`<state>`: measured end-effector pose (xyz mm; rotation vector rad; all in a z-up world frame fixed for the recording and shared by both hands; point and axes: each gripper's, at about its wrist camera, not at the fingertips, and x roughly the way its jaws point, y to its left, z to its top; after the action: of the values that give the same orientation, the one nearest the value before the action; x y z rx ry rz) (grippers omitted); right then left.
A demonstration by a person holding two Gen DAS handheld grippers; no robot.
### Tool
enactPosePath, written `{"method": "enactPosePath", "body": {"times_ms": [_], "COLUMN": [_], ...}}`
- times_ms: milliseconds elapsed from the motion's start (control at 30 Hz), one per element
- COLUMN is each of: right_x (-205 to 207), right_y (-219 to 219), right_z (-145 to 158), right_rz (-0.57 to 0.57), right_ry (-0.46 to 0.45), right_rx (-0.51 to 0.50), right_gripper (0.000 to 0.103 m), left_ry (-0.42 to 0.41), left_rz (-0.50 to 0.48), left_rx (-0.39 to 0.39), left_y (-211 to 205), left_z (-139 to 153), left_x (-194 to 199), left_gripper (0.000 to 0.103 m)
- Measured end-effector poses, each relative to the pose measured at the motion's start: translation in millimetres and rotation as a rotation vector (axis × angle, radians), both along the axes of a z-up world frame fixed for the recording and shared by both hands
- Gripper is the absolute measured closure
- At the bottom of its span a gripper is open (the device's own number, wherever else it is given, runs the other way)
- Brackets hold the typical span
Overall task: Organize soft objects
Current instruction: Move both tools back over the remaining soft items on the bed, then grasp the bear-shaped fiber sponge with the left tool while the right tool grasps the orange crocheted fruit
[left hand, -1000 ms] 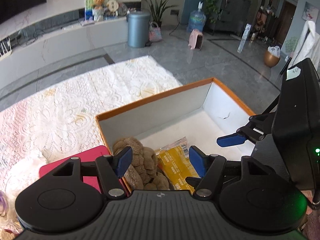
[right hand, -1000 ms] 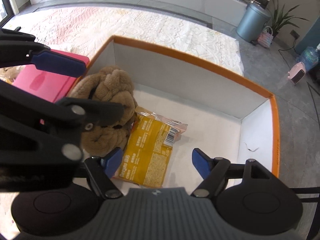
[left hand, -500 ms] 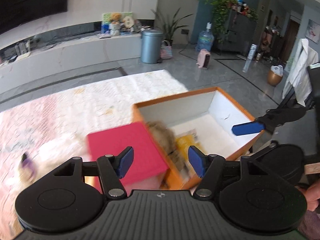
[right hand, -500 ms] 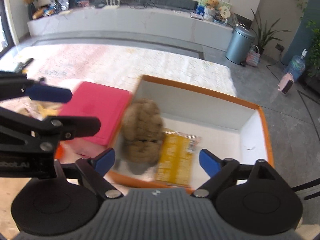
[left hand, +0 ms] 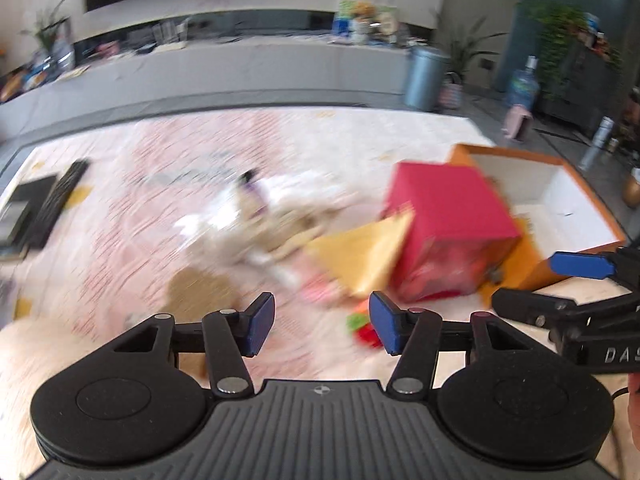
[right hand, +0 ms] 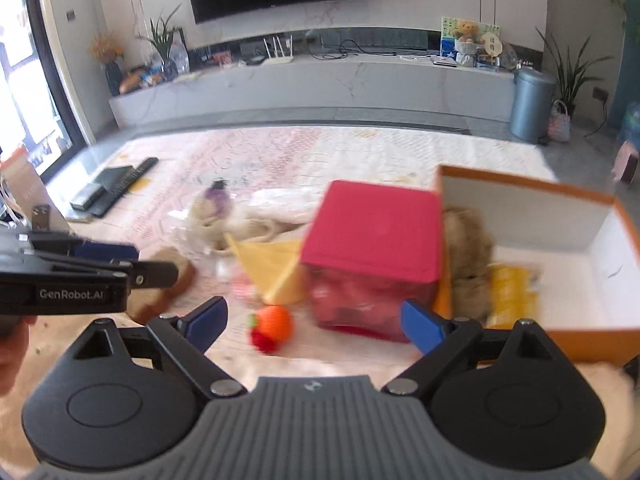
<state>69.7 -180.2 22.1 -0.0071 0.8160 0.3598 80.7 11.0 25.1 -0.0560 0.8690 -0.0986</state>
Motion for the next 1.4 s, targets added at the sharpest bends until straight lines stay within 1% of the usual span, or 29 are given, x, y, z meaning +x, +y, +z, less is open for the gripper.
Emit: {"method": "enactPosePath", "body": {"times_ms": [67, 133, 233, 333, 433, 467, 567, 600, 633, 667, 700, 733, 800, 967, 1067, 1133, 1267, 1300, 1400], "right_x": [-1, 0, 6, 14, 23, 26, 40, 44, 48, 52, 55, 59, 66, 78, 83, 84, 87, 87, 88], "right_y": [14, 24, 33, 42, 49, 51, 58, 60, 62, 65, 67, 70, 73, 79, 81, 81, 79, 78, 77], "right_z": [-12, -26, -45, -60, -73, -76, -84, -86, -89, -90, -92, -95, -99, -109, -114, -117, -123, -124, -128], "right_rz": [-0.002, -0.007, -0.032, -0.038, -0.033, -0.031, -0.028, -0.026, -0.024, -0.021, -0.019, -0.018, -0.017, -0.014, -0.009, -0.009, -0.015, -0.019, -0.017], "right_ry": [0.012, 0.041, 0.09, 0.121, 0.155, 0.166, 0.208, 0.215, 0.218, 0.219, 0.222, 0.228, 0.239, 0.242, 0.247, 0.254, 0.275, 0.281, 0.298], "right_rx": [-0.01, -0.007, 0.0, -0.021, -0.037, -0.039, -0.041, -0.041, -0.044, -0.049, -0.055, -0.061, -0.066, -0.078, -0.083, -0.078, -0.067, -0.063, -0.046], "right_gripper": [0.015, 0.026, 0.027, 0.027, 0.027, 0.027, 0.026, 0.026, 0.025, 0.023, 0.019, 0.018, 0.018, 0.019, 0.026, 0.033, 0.043, 0.047, 0.055], "left_ry": [0.017, 0.027, 0.037, 0.047, 0.063, 0.069, 0.114, 0.13, 0.142, 0.153, 0.171, 0.192, 0.23, 0.297, 0.328, 0.334, 0.36, 0.365, 0.376], "left_rz": [0.031, 0.054, 0.084, 0.099, 0.096, 0.092, 0.063, 0.05, 0.033, 0.016, -0.006, -0.031, -0.064, -0.11, -0.119, -0.114, -0.109, -0.11, -0.115], "left_rx": [0.018, 0.036, 0.049, 0.043, 0.056, 0.065, 0.079, 0.081, 0.095, 0.118, 0.145, 0.166, 0.186, 0.187, 0.201, 0.202, 0.197, 0.204, 0.221], "left_y": [15, 28, 44, 58, 66, 68, 75, 76, 78, 77, 78, 77, 79, 85, 85, 86, 88, 87, 85], "left_z": [-13, -23, -35, -45, -51, -52, -57, -59, -62, -64, -68, -71, -78, -91, -99, -101, -107, -108, -112], "left_x": [-6, -14, -21, -25, -16, -11, 12, 18, 27, 32, 39, 45, 56, 76, 84, 87, 92, 92, 94], "left_gripper": [0.038, 0.038, 0.038, 0.038, 0.037, 0.035, 0.028, 0.028, 0.027, 0.023, 0.021, 0.02, 0.02, 0.019, 0.019, 0.019, 0.019, 0.019, 0.022]}}
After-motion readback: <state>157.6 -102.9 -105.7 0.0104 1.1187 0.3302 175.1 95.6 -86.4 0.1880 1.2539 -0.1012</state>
